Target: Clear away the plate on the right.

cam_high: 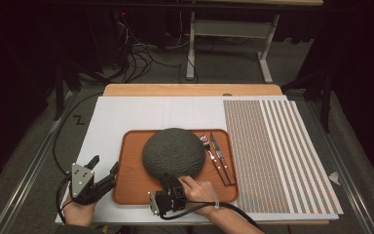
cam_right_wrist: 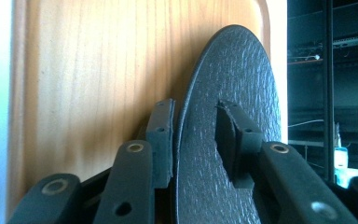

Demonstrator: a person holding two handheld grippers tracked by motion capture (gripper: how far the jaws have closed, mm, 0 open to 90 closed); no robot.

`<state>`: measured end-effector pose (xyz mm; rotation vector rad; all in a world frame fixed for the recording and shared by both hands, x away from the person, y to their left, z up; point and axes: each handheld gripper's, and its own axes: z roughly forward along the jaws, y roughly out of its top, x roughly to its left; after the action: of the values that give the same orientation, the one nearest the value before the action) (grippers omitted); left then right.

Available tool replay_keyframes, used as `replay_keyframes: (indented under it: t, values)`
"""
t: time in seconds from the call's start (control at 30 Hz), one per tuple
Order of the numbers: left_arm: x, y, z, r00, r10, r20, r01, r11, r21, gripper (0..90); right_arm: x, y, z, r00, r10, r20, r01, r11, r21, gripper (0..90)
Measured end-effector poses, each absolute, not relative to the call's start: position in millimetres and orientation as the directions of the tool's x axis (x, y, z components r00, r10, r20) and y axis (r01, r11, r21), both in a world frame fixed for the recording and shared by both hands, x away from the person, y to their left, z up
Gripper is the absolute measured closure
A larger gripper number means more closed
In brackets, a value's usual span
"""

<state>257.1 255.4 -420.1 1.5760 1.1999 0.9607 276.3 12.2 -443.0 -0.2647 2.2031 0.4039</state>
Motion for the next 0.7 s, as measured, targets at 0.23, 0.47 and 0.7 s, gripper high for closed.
replay_keyframes:
  t: [0.23, 0.47, 0.7]
  values:
    - [257, 255, -420, 0.223, 0.973, 0.056, 0.269, -0.117, 0.956, 33.2, 276, 7, -437, -0.639, -0.028, -0.769, -0.315, 0.921, 0.229, 67.1]
    - [257, 256, -420, 0.222, 0.973, 0.056, 0.269, -0.117, 0.956, 33.2, 277, 5, -435, -0.650, -0.020, -0.760, -0.310, 0.920, 0.241, 66.1]
    - [257, 256, -420, 0.221, 0.974, 0.056, 0.270, -0.117, 0.956, 33.2, 276, 1, -436, -0.641, -0.028, -0.767, -0.315, 0.921, 0.230, 66.1]
